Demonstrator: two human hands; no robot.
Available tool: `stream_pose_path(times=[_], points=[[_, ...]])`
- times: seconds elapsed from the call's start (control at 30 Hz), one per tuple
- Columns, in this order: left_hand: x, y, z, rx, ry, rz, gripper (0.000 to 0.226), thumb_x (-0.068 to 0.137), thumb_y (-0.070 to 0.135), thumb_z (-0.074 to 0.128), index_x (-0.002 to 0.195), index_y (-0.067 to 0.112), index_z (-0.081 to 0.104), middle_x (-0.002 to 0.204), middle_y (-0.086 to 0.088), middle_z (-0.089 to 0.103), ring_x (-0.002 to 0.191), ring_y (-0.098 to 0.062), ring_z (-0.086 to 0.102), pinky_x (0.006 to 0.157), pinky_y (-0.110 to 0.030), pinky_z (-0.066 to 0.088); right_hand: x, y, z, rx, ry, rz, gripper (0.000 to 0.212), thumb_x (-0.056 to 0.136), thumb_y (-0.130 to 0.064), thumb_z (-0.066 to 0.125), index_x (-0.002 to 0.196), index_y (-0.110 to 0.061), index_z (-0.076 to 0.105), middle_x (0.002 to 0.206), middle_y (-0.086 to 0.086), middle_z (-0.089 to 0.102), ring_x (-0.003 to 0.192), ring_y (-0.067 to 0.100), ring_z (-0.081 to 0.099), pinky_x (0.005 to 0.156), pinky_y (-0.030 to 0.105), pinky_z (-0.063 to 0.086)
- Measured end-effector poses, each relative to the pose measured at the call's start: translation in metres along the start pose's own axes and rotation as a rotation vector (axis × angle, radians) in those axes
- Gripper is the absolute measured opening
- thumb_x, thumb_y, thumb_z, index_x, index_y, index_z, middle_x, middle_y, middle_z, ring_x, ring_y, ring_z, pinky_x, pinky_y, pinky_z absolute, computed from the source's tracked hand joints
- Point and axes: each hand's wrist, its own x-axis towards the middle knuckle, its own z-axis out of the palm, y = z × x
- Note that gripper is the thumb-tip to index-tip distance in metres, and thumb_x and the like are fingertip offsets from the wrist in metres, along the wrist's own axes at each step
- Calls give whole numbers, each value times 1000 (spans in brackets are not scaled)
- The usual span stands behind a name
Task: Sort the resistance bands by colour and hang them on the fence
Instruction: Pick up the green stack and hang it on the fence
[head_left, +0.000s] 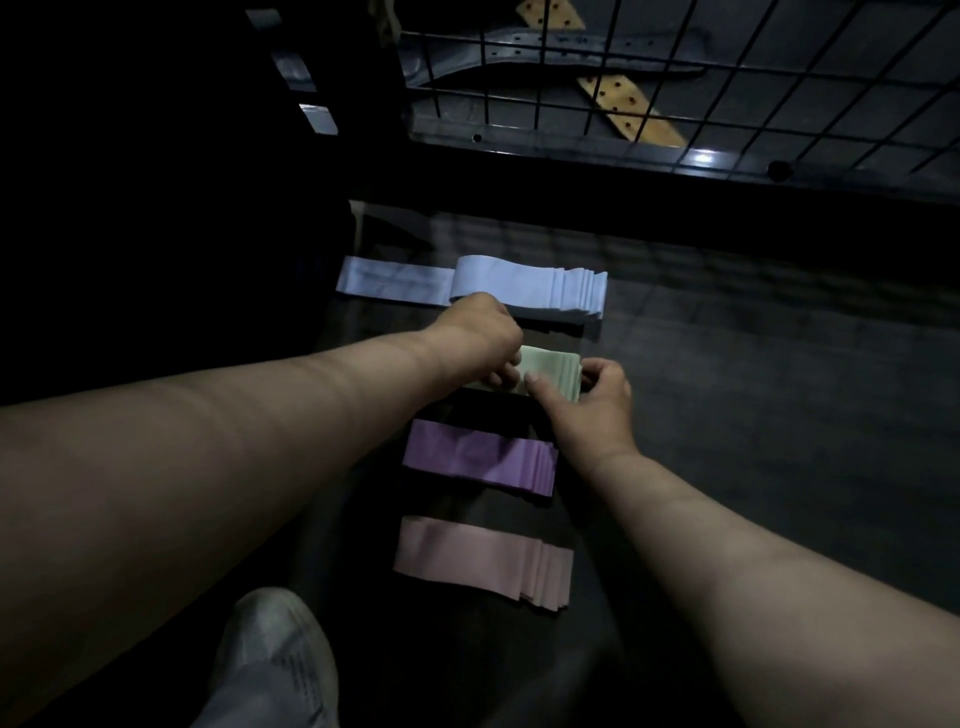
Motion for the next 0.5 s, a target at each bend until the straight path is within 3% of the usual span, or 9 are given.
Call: stream_pose_path(times=[0.07, 0.17, 0.27, 0.33, 0.4, 0.5], points=[[1, -8, -3, 59, 66, 71, 18, 86, 2, 54, 87, 16, 65, 98, -14, 74, 92, -31, 72, 90, -42, 58, 2, 3, 3, -56, 37, -27, 60, 73, -44, 82, 116, -17, 52, 117, -1, 44, 111, 25, 57, 101, 44, 47], [1, -23, -20, 407, 219, 194, 40, 83, 18, 60, 121, 28, 64, 128, 0, 57, 118, -22, 57, 105, -34, 46, 6, 5, 6, -31, 42, 35, 61, 74, -42, 81, 121, -18, 50, 119, -2, 39, 115, 26, 54, 106, 41, 44], [0, -32, -37, 690, 152, 147, 56, 81, 25, 64, 134, 38, 52, 137, 0, 44, 130, -28, 41, 110, -36, 35, 10, 5, 6, 63, -4, 85, 74, 69, -41, 84, 127, -17, 44, 128, 7, 51, 113, 24, 56, 105, 42, 46], [3, -35, -47, 648, 54, 122, 54, 82, 24, 68, 132, 38, 53, 130, 2, 52, 117, -22, 54, 98, -31, 46, 14, 3, 5, 91, -50, 130, 91, 64, -42, 86, 136, -14, 39, 132, 10, 53, 115, 25, 58, 105, 43, 46], [7, -37, -54, 517, -22, 137, 50, 82, 20, 73, 127, 33, 56, 108, 8, 58, 91, -9, 61, 77, -22, 52, 18, 2, 4, 82, -88, 162, 108, 49, -53, 84, 140, -16, 40, 135, 8, 52, 117, 25, 58, 105, 43, 47], [12, -39, -57, 468, -39, 149, 44, 78, 16, 77, 115, 30, 60, 104, 7, 60, 85, -11, 63, 75, -25, 56, 24, 1, 0, 73, -153, 166, 99, 36, -57, 81, 125, -25, 51, 131, 6, 51, 112, 25, 60, 98, 43, 53]])
